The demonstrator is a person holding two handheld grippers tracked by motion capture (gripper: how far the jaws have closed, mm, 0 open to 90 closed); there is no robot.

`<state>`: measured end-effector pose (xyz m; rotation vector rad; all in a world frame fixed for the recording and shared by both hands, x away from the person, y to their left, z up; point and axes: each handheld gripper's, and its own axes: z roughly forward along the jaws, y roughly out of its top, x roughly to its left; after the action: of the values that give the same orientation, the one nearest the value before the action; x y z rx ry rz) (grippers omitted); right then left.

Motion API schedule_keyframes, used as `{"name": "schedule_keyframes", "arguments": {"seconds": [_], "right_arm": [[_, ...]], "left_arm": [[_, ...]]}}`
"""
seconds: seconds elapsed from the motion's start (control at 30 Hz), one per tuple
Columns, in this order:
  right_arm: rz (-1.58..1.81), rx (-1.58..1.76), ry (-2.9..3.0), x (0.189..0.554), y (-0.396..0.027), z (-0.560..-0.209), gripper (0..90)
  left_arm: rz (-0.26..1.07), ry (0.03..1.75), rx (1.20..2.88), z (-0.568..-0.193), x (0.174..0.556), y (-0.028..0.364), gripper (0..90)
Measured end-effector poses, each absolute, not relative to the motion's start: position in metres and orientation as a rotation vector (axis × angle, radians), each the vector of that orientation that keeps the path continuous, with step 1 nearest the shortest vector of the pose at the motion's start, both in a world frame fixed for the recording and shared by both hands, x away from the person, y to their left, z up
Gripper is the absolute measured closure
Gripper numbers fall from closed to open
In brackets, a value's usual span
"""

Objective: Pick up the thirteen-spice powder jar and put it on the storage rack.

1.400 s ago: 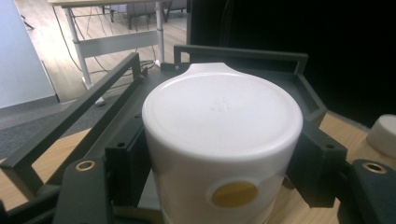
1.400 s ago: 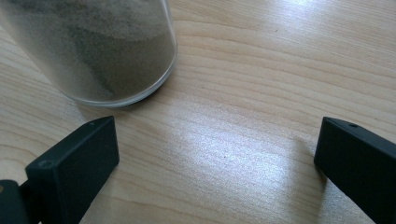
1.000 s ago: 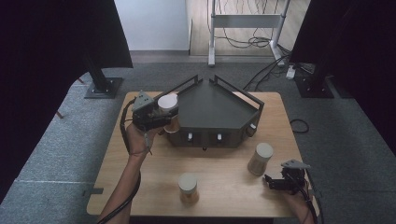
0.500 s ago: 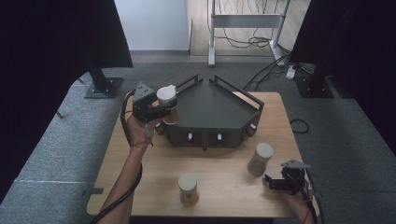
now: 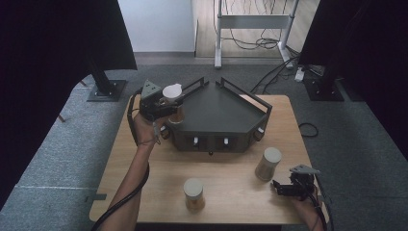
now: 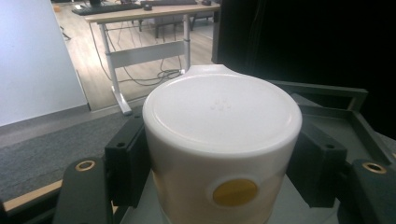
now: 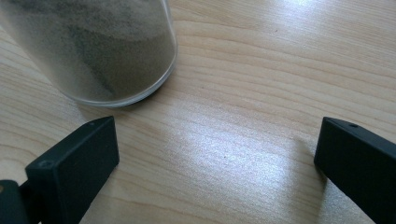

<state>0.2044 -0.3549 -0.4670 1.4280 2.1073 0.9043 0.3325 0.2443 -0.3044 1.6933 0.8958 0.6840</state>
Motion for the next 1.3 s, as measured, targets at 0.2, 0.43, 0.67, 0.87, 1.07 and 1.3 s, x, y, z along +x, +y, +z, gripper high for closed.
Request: {"name": "schedule_keyframes", "arguments": {"seconds": [0.2,0.43,0.67,0.87,1.07,1.3], "right_arm": [[0.905,1.429,2.107,0.204,-0.355,-0.467,0.0],[0.905,1.429,2.107,0.204,-0.355,-0.467,0.0],[0.905,1.429,2.107,0.204,-0.355,-0.467,0.0],[0.905,1.429,2.107,0.204,-0.355,-0.467,0.0],[0.904,1.429,2.107,0.204,-0.355,-0.467,0.0],[0.904,1.426,2.109,0.204,-0.355,-0.467,0.0]], "left_arm": [[0.694,0.913,1.686,-0.307,0.341,0.238,30.6],[0.717,0.940,1.687,-0.312,0.351,0.231,30.6],[0.731,0.961,1.693,-0.319,0.358,0.230,30.5],[0.740,0.978,1.699,-0.325,0.361,0.228,30.5],[0.761,0.991,1.717,-0.330,0.363,0.225,30.5],[0.739,1.006,1.688,-0.334,0.363,0.232,30.3]]}}
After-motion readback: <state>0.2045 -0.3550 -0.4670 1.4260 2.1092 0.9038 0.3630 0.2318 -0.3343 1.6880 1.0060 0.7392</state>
